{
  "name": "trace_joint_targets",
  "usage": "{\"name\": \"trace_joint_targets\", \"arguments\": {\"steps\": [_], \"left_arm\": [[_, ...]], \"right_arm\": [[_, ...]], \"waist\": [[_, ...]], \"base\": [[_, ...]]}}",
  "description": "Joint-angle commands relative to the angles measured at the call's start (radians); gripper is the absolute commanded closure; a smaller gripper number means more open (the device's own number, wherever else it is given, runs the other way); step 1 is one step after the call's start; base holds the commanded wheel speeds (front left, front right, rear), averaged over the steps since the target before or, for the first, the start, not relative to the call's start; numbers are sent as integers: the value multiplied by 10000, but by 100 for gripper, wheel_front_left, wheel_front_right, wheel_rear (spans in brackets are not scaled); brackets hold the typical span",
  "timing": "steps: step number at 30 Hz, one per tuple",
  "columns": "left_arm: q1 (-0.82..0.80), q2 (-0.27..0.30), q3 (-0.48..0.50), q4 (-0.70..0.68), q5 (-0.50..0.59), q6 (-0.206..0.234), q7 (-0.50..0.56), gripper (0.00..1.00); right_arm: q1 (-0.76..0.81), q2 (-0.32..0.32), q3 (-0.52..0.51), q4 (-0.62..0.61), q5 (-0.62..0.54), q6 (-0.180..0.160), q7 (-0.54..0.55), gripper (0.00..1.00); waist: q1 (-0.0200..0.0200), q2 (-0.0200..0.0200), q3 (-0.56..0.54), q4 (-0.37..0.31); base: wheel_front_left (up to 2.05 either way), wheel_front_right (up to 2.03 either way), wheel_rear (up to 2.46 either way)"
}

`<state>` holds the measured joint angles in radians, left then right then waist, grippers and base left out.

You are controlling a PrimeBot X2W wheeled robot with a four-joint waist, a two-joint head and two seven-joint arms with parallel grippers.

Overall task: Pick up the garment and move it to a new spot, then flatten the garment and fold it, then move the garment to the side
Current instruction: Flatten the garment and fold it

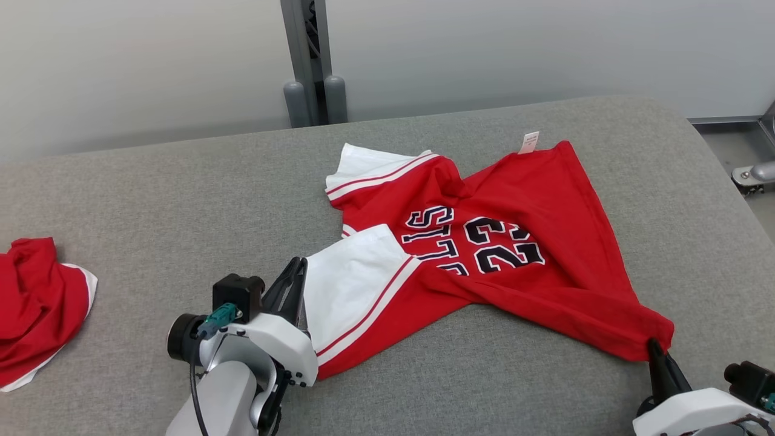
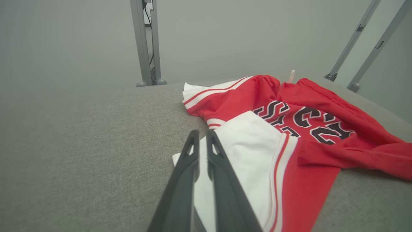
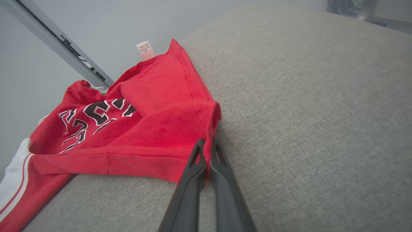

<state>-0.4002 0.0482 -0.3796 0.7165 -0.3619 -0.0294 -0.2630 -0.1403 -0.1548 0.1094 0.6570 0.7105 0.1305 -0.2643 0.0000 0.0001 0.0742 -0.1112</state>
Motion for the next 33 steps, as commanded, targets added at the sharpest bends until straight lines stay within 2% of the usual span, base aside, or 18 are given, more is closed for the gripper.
{"name": "trace_joint_targets", "arguments": {"steps": [1, 2, 3, 4, 6, 9, 10, 15, 19, 29, 30, 31, 32, 33], "left_arm": [[-328, 40, -58, 258, -88, 30, -16, 91], [-493, 43, -94, 515, -186, 9, -16, 91], [-635, 45, -140, 795, -309, -14, -14, 86], [-782, 40, -186, 1072, -429, -31, -14, 72], [-1114, 42, -277, 1602, -636, -35, -16, 0], [-1526, 43, -420, 2246, -851, 63, -16, 0], [-2481, 39, -690, 3828, -1097, 207, -15, 0], [-3031, 37, -807, 4765, -1205, 284, 168, 0], [-3277, 40, -911, 5090, -1248, 237, 297, 0], [-3620, 36, -1407, 5360, -1445, -266, 384, 0], [-3573, 36, -1463, 5367, -1525, -353, 497, 33], [-3532, 36, -1523, 5367, -1596, -411, 586, 78], [-3514, 36, -1579, 5348, -1651, -470, 648, 100], [-3512, 34, -1628, 5323, -1713, -495, 677, 100]], "right_arm": [[-171, -20, 65, -53, -61, 5, -7, 100], [-202, -7, 124, -67, -66, 5, -7, 100], [-230, 1, 172, -70, -69, 5, -7, 100], [-279, 5, 225, -71, -70, 3, -6, 100], [-404, 11, 340, -93, -62, 3, -6, 100], [-496, 27, 459, -120, -27, 5, -6, 100], [-808, 61, 621, -213, 128, 3, -6, 100], [-939, 79, 696, -239, 177, 3, -6, 100], [-993, 100, 709, -236, 199, 3, -6, 100], [-1107, 132, 616, -173, 182, 5, -6, 100], [-1124, 142, 609, -153, 175, 5, -6, 100], [-1152, 148, 606, -134, 166, 3, -6, 100], [-1179, 154, 602, -123, 159, 5, -8, 100], [-1199, 162, 599, -121, 161, 5, -6, 100]], "waist": [[0, -1, 124, -118], [0, -1, 182, -173], [0, -1, 237, -225], [0, -1, 299, -282], [0, -1, 415, -382], [0, -1, 560, -497], [0, -1, 1047, -702], [0, -1, 1280, -785], [0, -1, 1388, -818], [0, -1, 1590, -785], [0, -1, 1595, -777], [0, -1, 1596, -768], [0, -1, 1595, -756], [0, -1, 1592, -743]], "base": [[0, 0, 0], [0, 0, 0], [0, 0, 0], [0, 0, 0], [0, 0, 0], [0, 0, 0], [0, 0, 0], [0, 0, 0], [0, 0, 0], [0, 0, 0], [0, 0, 0], [0, 0, 0], [0, 0, 0], [0, 0, 0]]}}
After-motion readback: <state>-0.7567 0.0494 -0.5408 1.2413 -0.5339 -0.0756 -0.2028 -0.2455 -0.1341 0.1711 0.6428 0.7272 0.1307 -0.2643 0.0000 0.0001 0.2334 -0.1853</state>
